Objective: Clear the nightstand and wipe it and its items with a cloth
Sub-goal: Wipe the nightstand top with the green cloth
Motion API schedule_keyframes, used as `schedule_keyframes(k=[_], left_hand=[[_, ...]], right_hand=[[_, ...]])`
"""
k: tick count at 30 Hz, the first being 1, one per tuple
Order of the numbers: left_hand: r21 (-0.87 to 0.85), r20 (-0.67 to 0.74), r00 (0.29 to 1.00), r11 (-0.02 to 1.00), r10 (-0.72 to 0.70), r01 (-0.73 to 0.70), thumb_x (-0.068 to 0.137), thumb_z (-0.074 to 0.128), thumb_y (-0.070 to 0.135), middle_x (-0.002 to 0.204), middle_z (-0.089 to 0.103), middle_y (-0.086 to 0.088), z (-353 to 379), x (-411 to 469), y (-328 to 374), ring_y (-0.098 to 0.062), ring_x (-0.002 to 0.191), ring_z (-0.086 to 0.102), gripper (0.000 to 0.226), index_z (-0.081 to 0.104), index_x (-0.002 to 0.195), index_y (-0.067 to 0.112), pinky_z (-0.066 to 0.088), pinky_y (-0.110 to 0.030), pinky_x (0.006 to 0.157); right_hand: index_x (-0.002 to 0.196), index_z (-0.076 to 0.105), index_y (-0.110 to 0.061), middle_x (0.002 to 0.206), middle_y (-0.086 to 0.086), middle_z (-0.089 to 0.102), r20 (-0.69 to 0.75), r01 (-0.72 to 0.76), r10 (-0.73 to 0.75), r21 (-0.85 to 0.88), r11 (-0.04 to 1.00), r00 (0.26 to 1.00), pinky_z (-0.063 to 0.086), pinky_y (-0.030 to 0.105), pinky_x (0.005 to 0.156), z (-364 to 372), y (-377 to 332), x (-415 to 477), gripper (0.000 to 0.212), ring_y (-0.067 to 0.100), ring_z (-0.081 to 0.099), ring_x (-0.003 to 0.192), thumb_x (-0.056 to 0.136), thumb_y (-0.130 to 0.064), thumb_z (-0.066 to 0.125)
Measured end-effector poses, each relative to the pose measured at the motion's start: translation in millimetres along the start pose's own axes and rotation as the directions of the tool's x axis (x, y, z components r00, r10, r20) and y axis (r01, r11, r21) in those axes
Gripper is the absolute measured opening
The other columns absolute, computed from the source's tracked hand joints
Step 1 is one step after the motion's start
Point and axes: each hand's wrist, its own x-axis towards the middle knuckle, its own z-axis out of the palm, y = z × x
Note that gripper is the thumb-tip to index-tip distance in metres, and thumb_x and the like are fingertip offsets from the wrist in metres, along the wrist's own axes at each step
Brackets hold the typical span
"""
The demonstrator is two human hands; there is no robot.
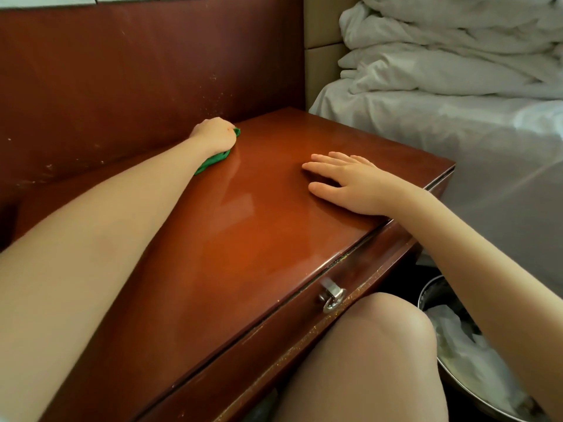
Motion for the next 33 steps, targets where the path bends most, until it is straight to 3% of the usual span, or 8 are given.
schedule_keyframes(k=[6, 10, 16, 19, 21, 25, 30, 33], left_hand=[[0.021, 0.024, 0.998, 0.998, 0.051, -0.051, 0.098, 0.032, 0.026, 0.137, 0.050, -0.010, 10, 34, 27, -0.034, 0.125, 0.046, 0.043, 0.048, 0.138, 0.023, 0.039, -0.042, 0.102], [0.010, 0.052, 0.967, 0.968, 0.249, -0.250, 0.100, 0.030, 0.026, 0.145, 0.044, -0.005, 10, 22, 27, -0.031, 0.132, 0.039, 0.042, 0.044, 0.140, 0.030, 0.030, -0.041, 0.108], [-0.090, 0.096, 0.773, 0.779, 0.627, -0.620, 0.100, 0.039, 0.026, 0.145, 0.041, 0.014, -4, -53, 26, -0.008, 0.136, 0.034, 0.039, 0.044, 0.137, 0.038, 0.025, -0.033, 0.112], [-0.154, 0.144, 0.644, 0.660, 0.751, -0.735, 0.096, 0.037, 0.035, 0.139, 0.036, 0.028, -15, -101, 21, 0.007, 0.132, 0.027, 0.038, 0.038, 0.132, 0.047, 0.019, -0.014, 0.110], [-0.204, 0.149, 0.613, 0.630, 0.776, -0.749, 0.093, 0.034, 0.038, 0.136, 0.034, 0.032, -18, -122, 17, 0.012, 0.130, 0.024, 0.039, 0.037, 0.130, 0.049, 0.012, -0.002, 0.104], [-0.258, 0.131, 0.670, 0.677, 0.731, -0.689, 0.099, 0.044, 0.022, 0.137, 0.042, 0.022, -15, -108, 17, 0.009, 0.129, 0.028, 0.036, 0.049, 0.133, 0.035, 0.011, 0.002, 0.102], [-0.112, 0.076, 0.863, 0.864, 0.499, -0.490, 0.100, 0.036, 0.021, 0.142, 0.048, 0.002, 2, -30, 36, -0.017, 0.131, 0.042, 0.038, 0.050, 0.135, 0.025, 0.028, -0.023, 0.106], [-0.045, 0.050, 0.910, 0.912, 0.411, -0.409, 0.102, 0.031, 0.023, 0.144, 0.045, -0.003, 11, -2, 60, -0.026, 0.131, 0.042, 0.040, 0.047, 0.138, 0.024, 0.032, -0.033, 0.107]], right_hand=[[0.147, 0.023, -0.037, 0.157, -0.010, 0.015, -0.039, -0.022, 0.023, 0.017, 1.000, 0.999, 0.002, 0.035, 0.117, 1, 2, 2, 0.051, 0.013, 0.006, 0.145, 0.098, -0.049, 0.031], [0.147, 0.022, -0.037, 0.157, -0.010, 0.015, -0.033, -0.021, 0.020, -0.044, 0.999, 0.999, -0.001, 0.036, 0.117, 1, 0, 2, 0.050, 0.012, 0.004, 0.145, 0.099, -0.048, 0.027], [0.148, 0.020, -0.037, 0.157, -0.011, 0.013, -0.001, -0.037, 0.037, -0.038, 0.999, 0.999, -0.001, 0.037, 0.118, 0, -1, 2, 0.049, 0.012, 0.003, 0.145, 0.099, -0.047, 0.025], [0.148, 0.018, -0.038, 0.157, -0.012, 0.013, -0.010, -0.047, 0.046, -0.044, 0.998, 0.999, -0.003, 0.036, 0.117, 1, 0, 1, 0.049, 0.012, 0.003, 0.145, 0.099, -0.047, 0.024], [0.148, 0.018, -0.037, 0.157, -0.012, 0.012, -0.015, -0.051, 0.050, -0.037, 0.998, 0.999, -0.003, 0.034, 0.117, 2, 0, -1, 0.050, 0.011, 0.003, 0.145, 0.100, -0.046, 0.024], [0.150, 0.005, -0.032, 0.159, -0.009, 0.001, 0.021, -0.076, 0.078, -0.096, 0.992, 0.997, -0.005, 0.033, 0.117, 2, 1, -2, 0.056, 0.013, -0.002, 0.146, 0.099, -0.049, 0.020], [0.150, -0.001, -0.030, 0.159, -0.004, -0.006, 0.031, -0.104, 0.108, -0.110, 0.989, 0.994, -0.006, 0.034, 0.117, 2, 2, -2, 0.060, 0.017, -0.005, 0.146, 0.098, -0.053, 0.018], [0.151, 0.007, -0.031, 0.159, -0.004, -0.003, 0.009, -0.124, 0.125, -0.076, 0.989, 0.992, -0.005, 0.034, 0.117, 2, 2, -2, 0.060, 0.017, -0.004, 0.146, 0.097, -0.055, 0.021]])
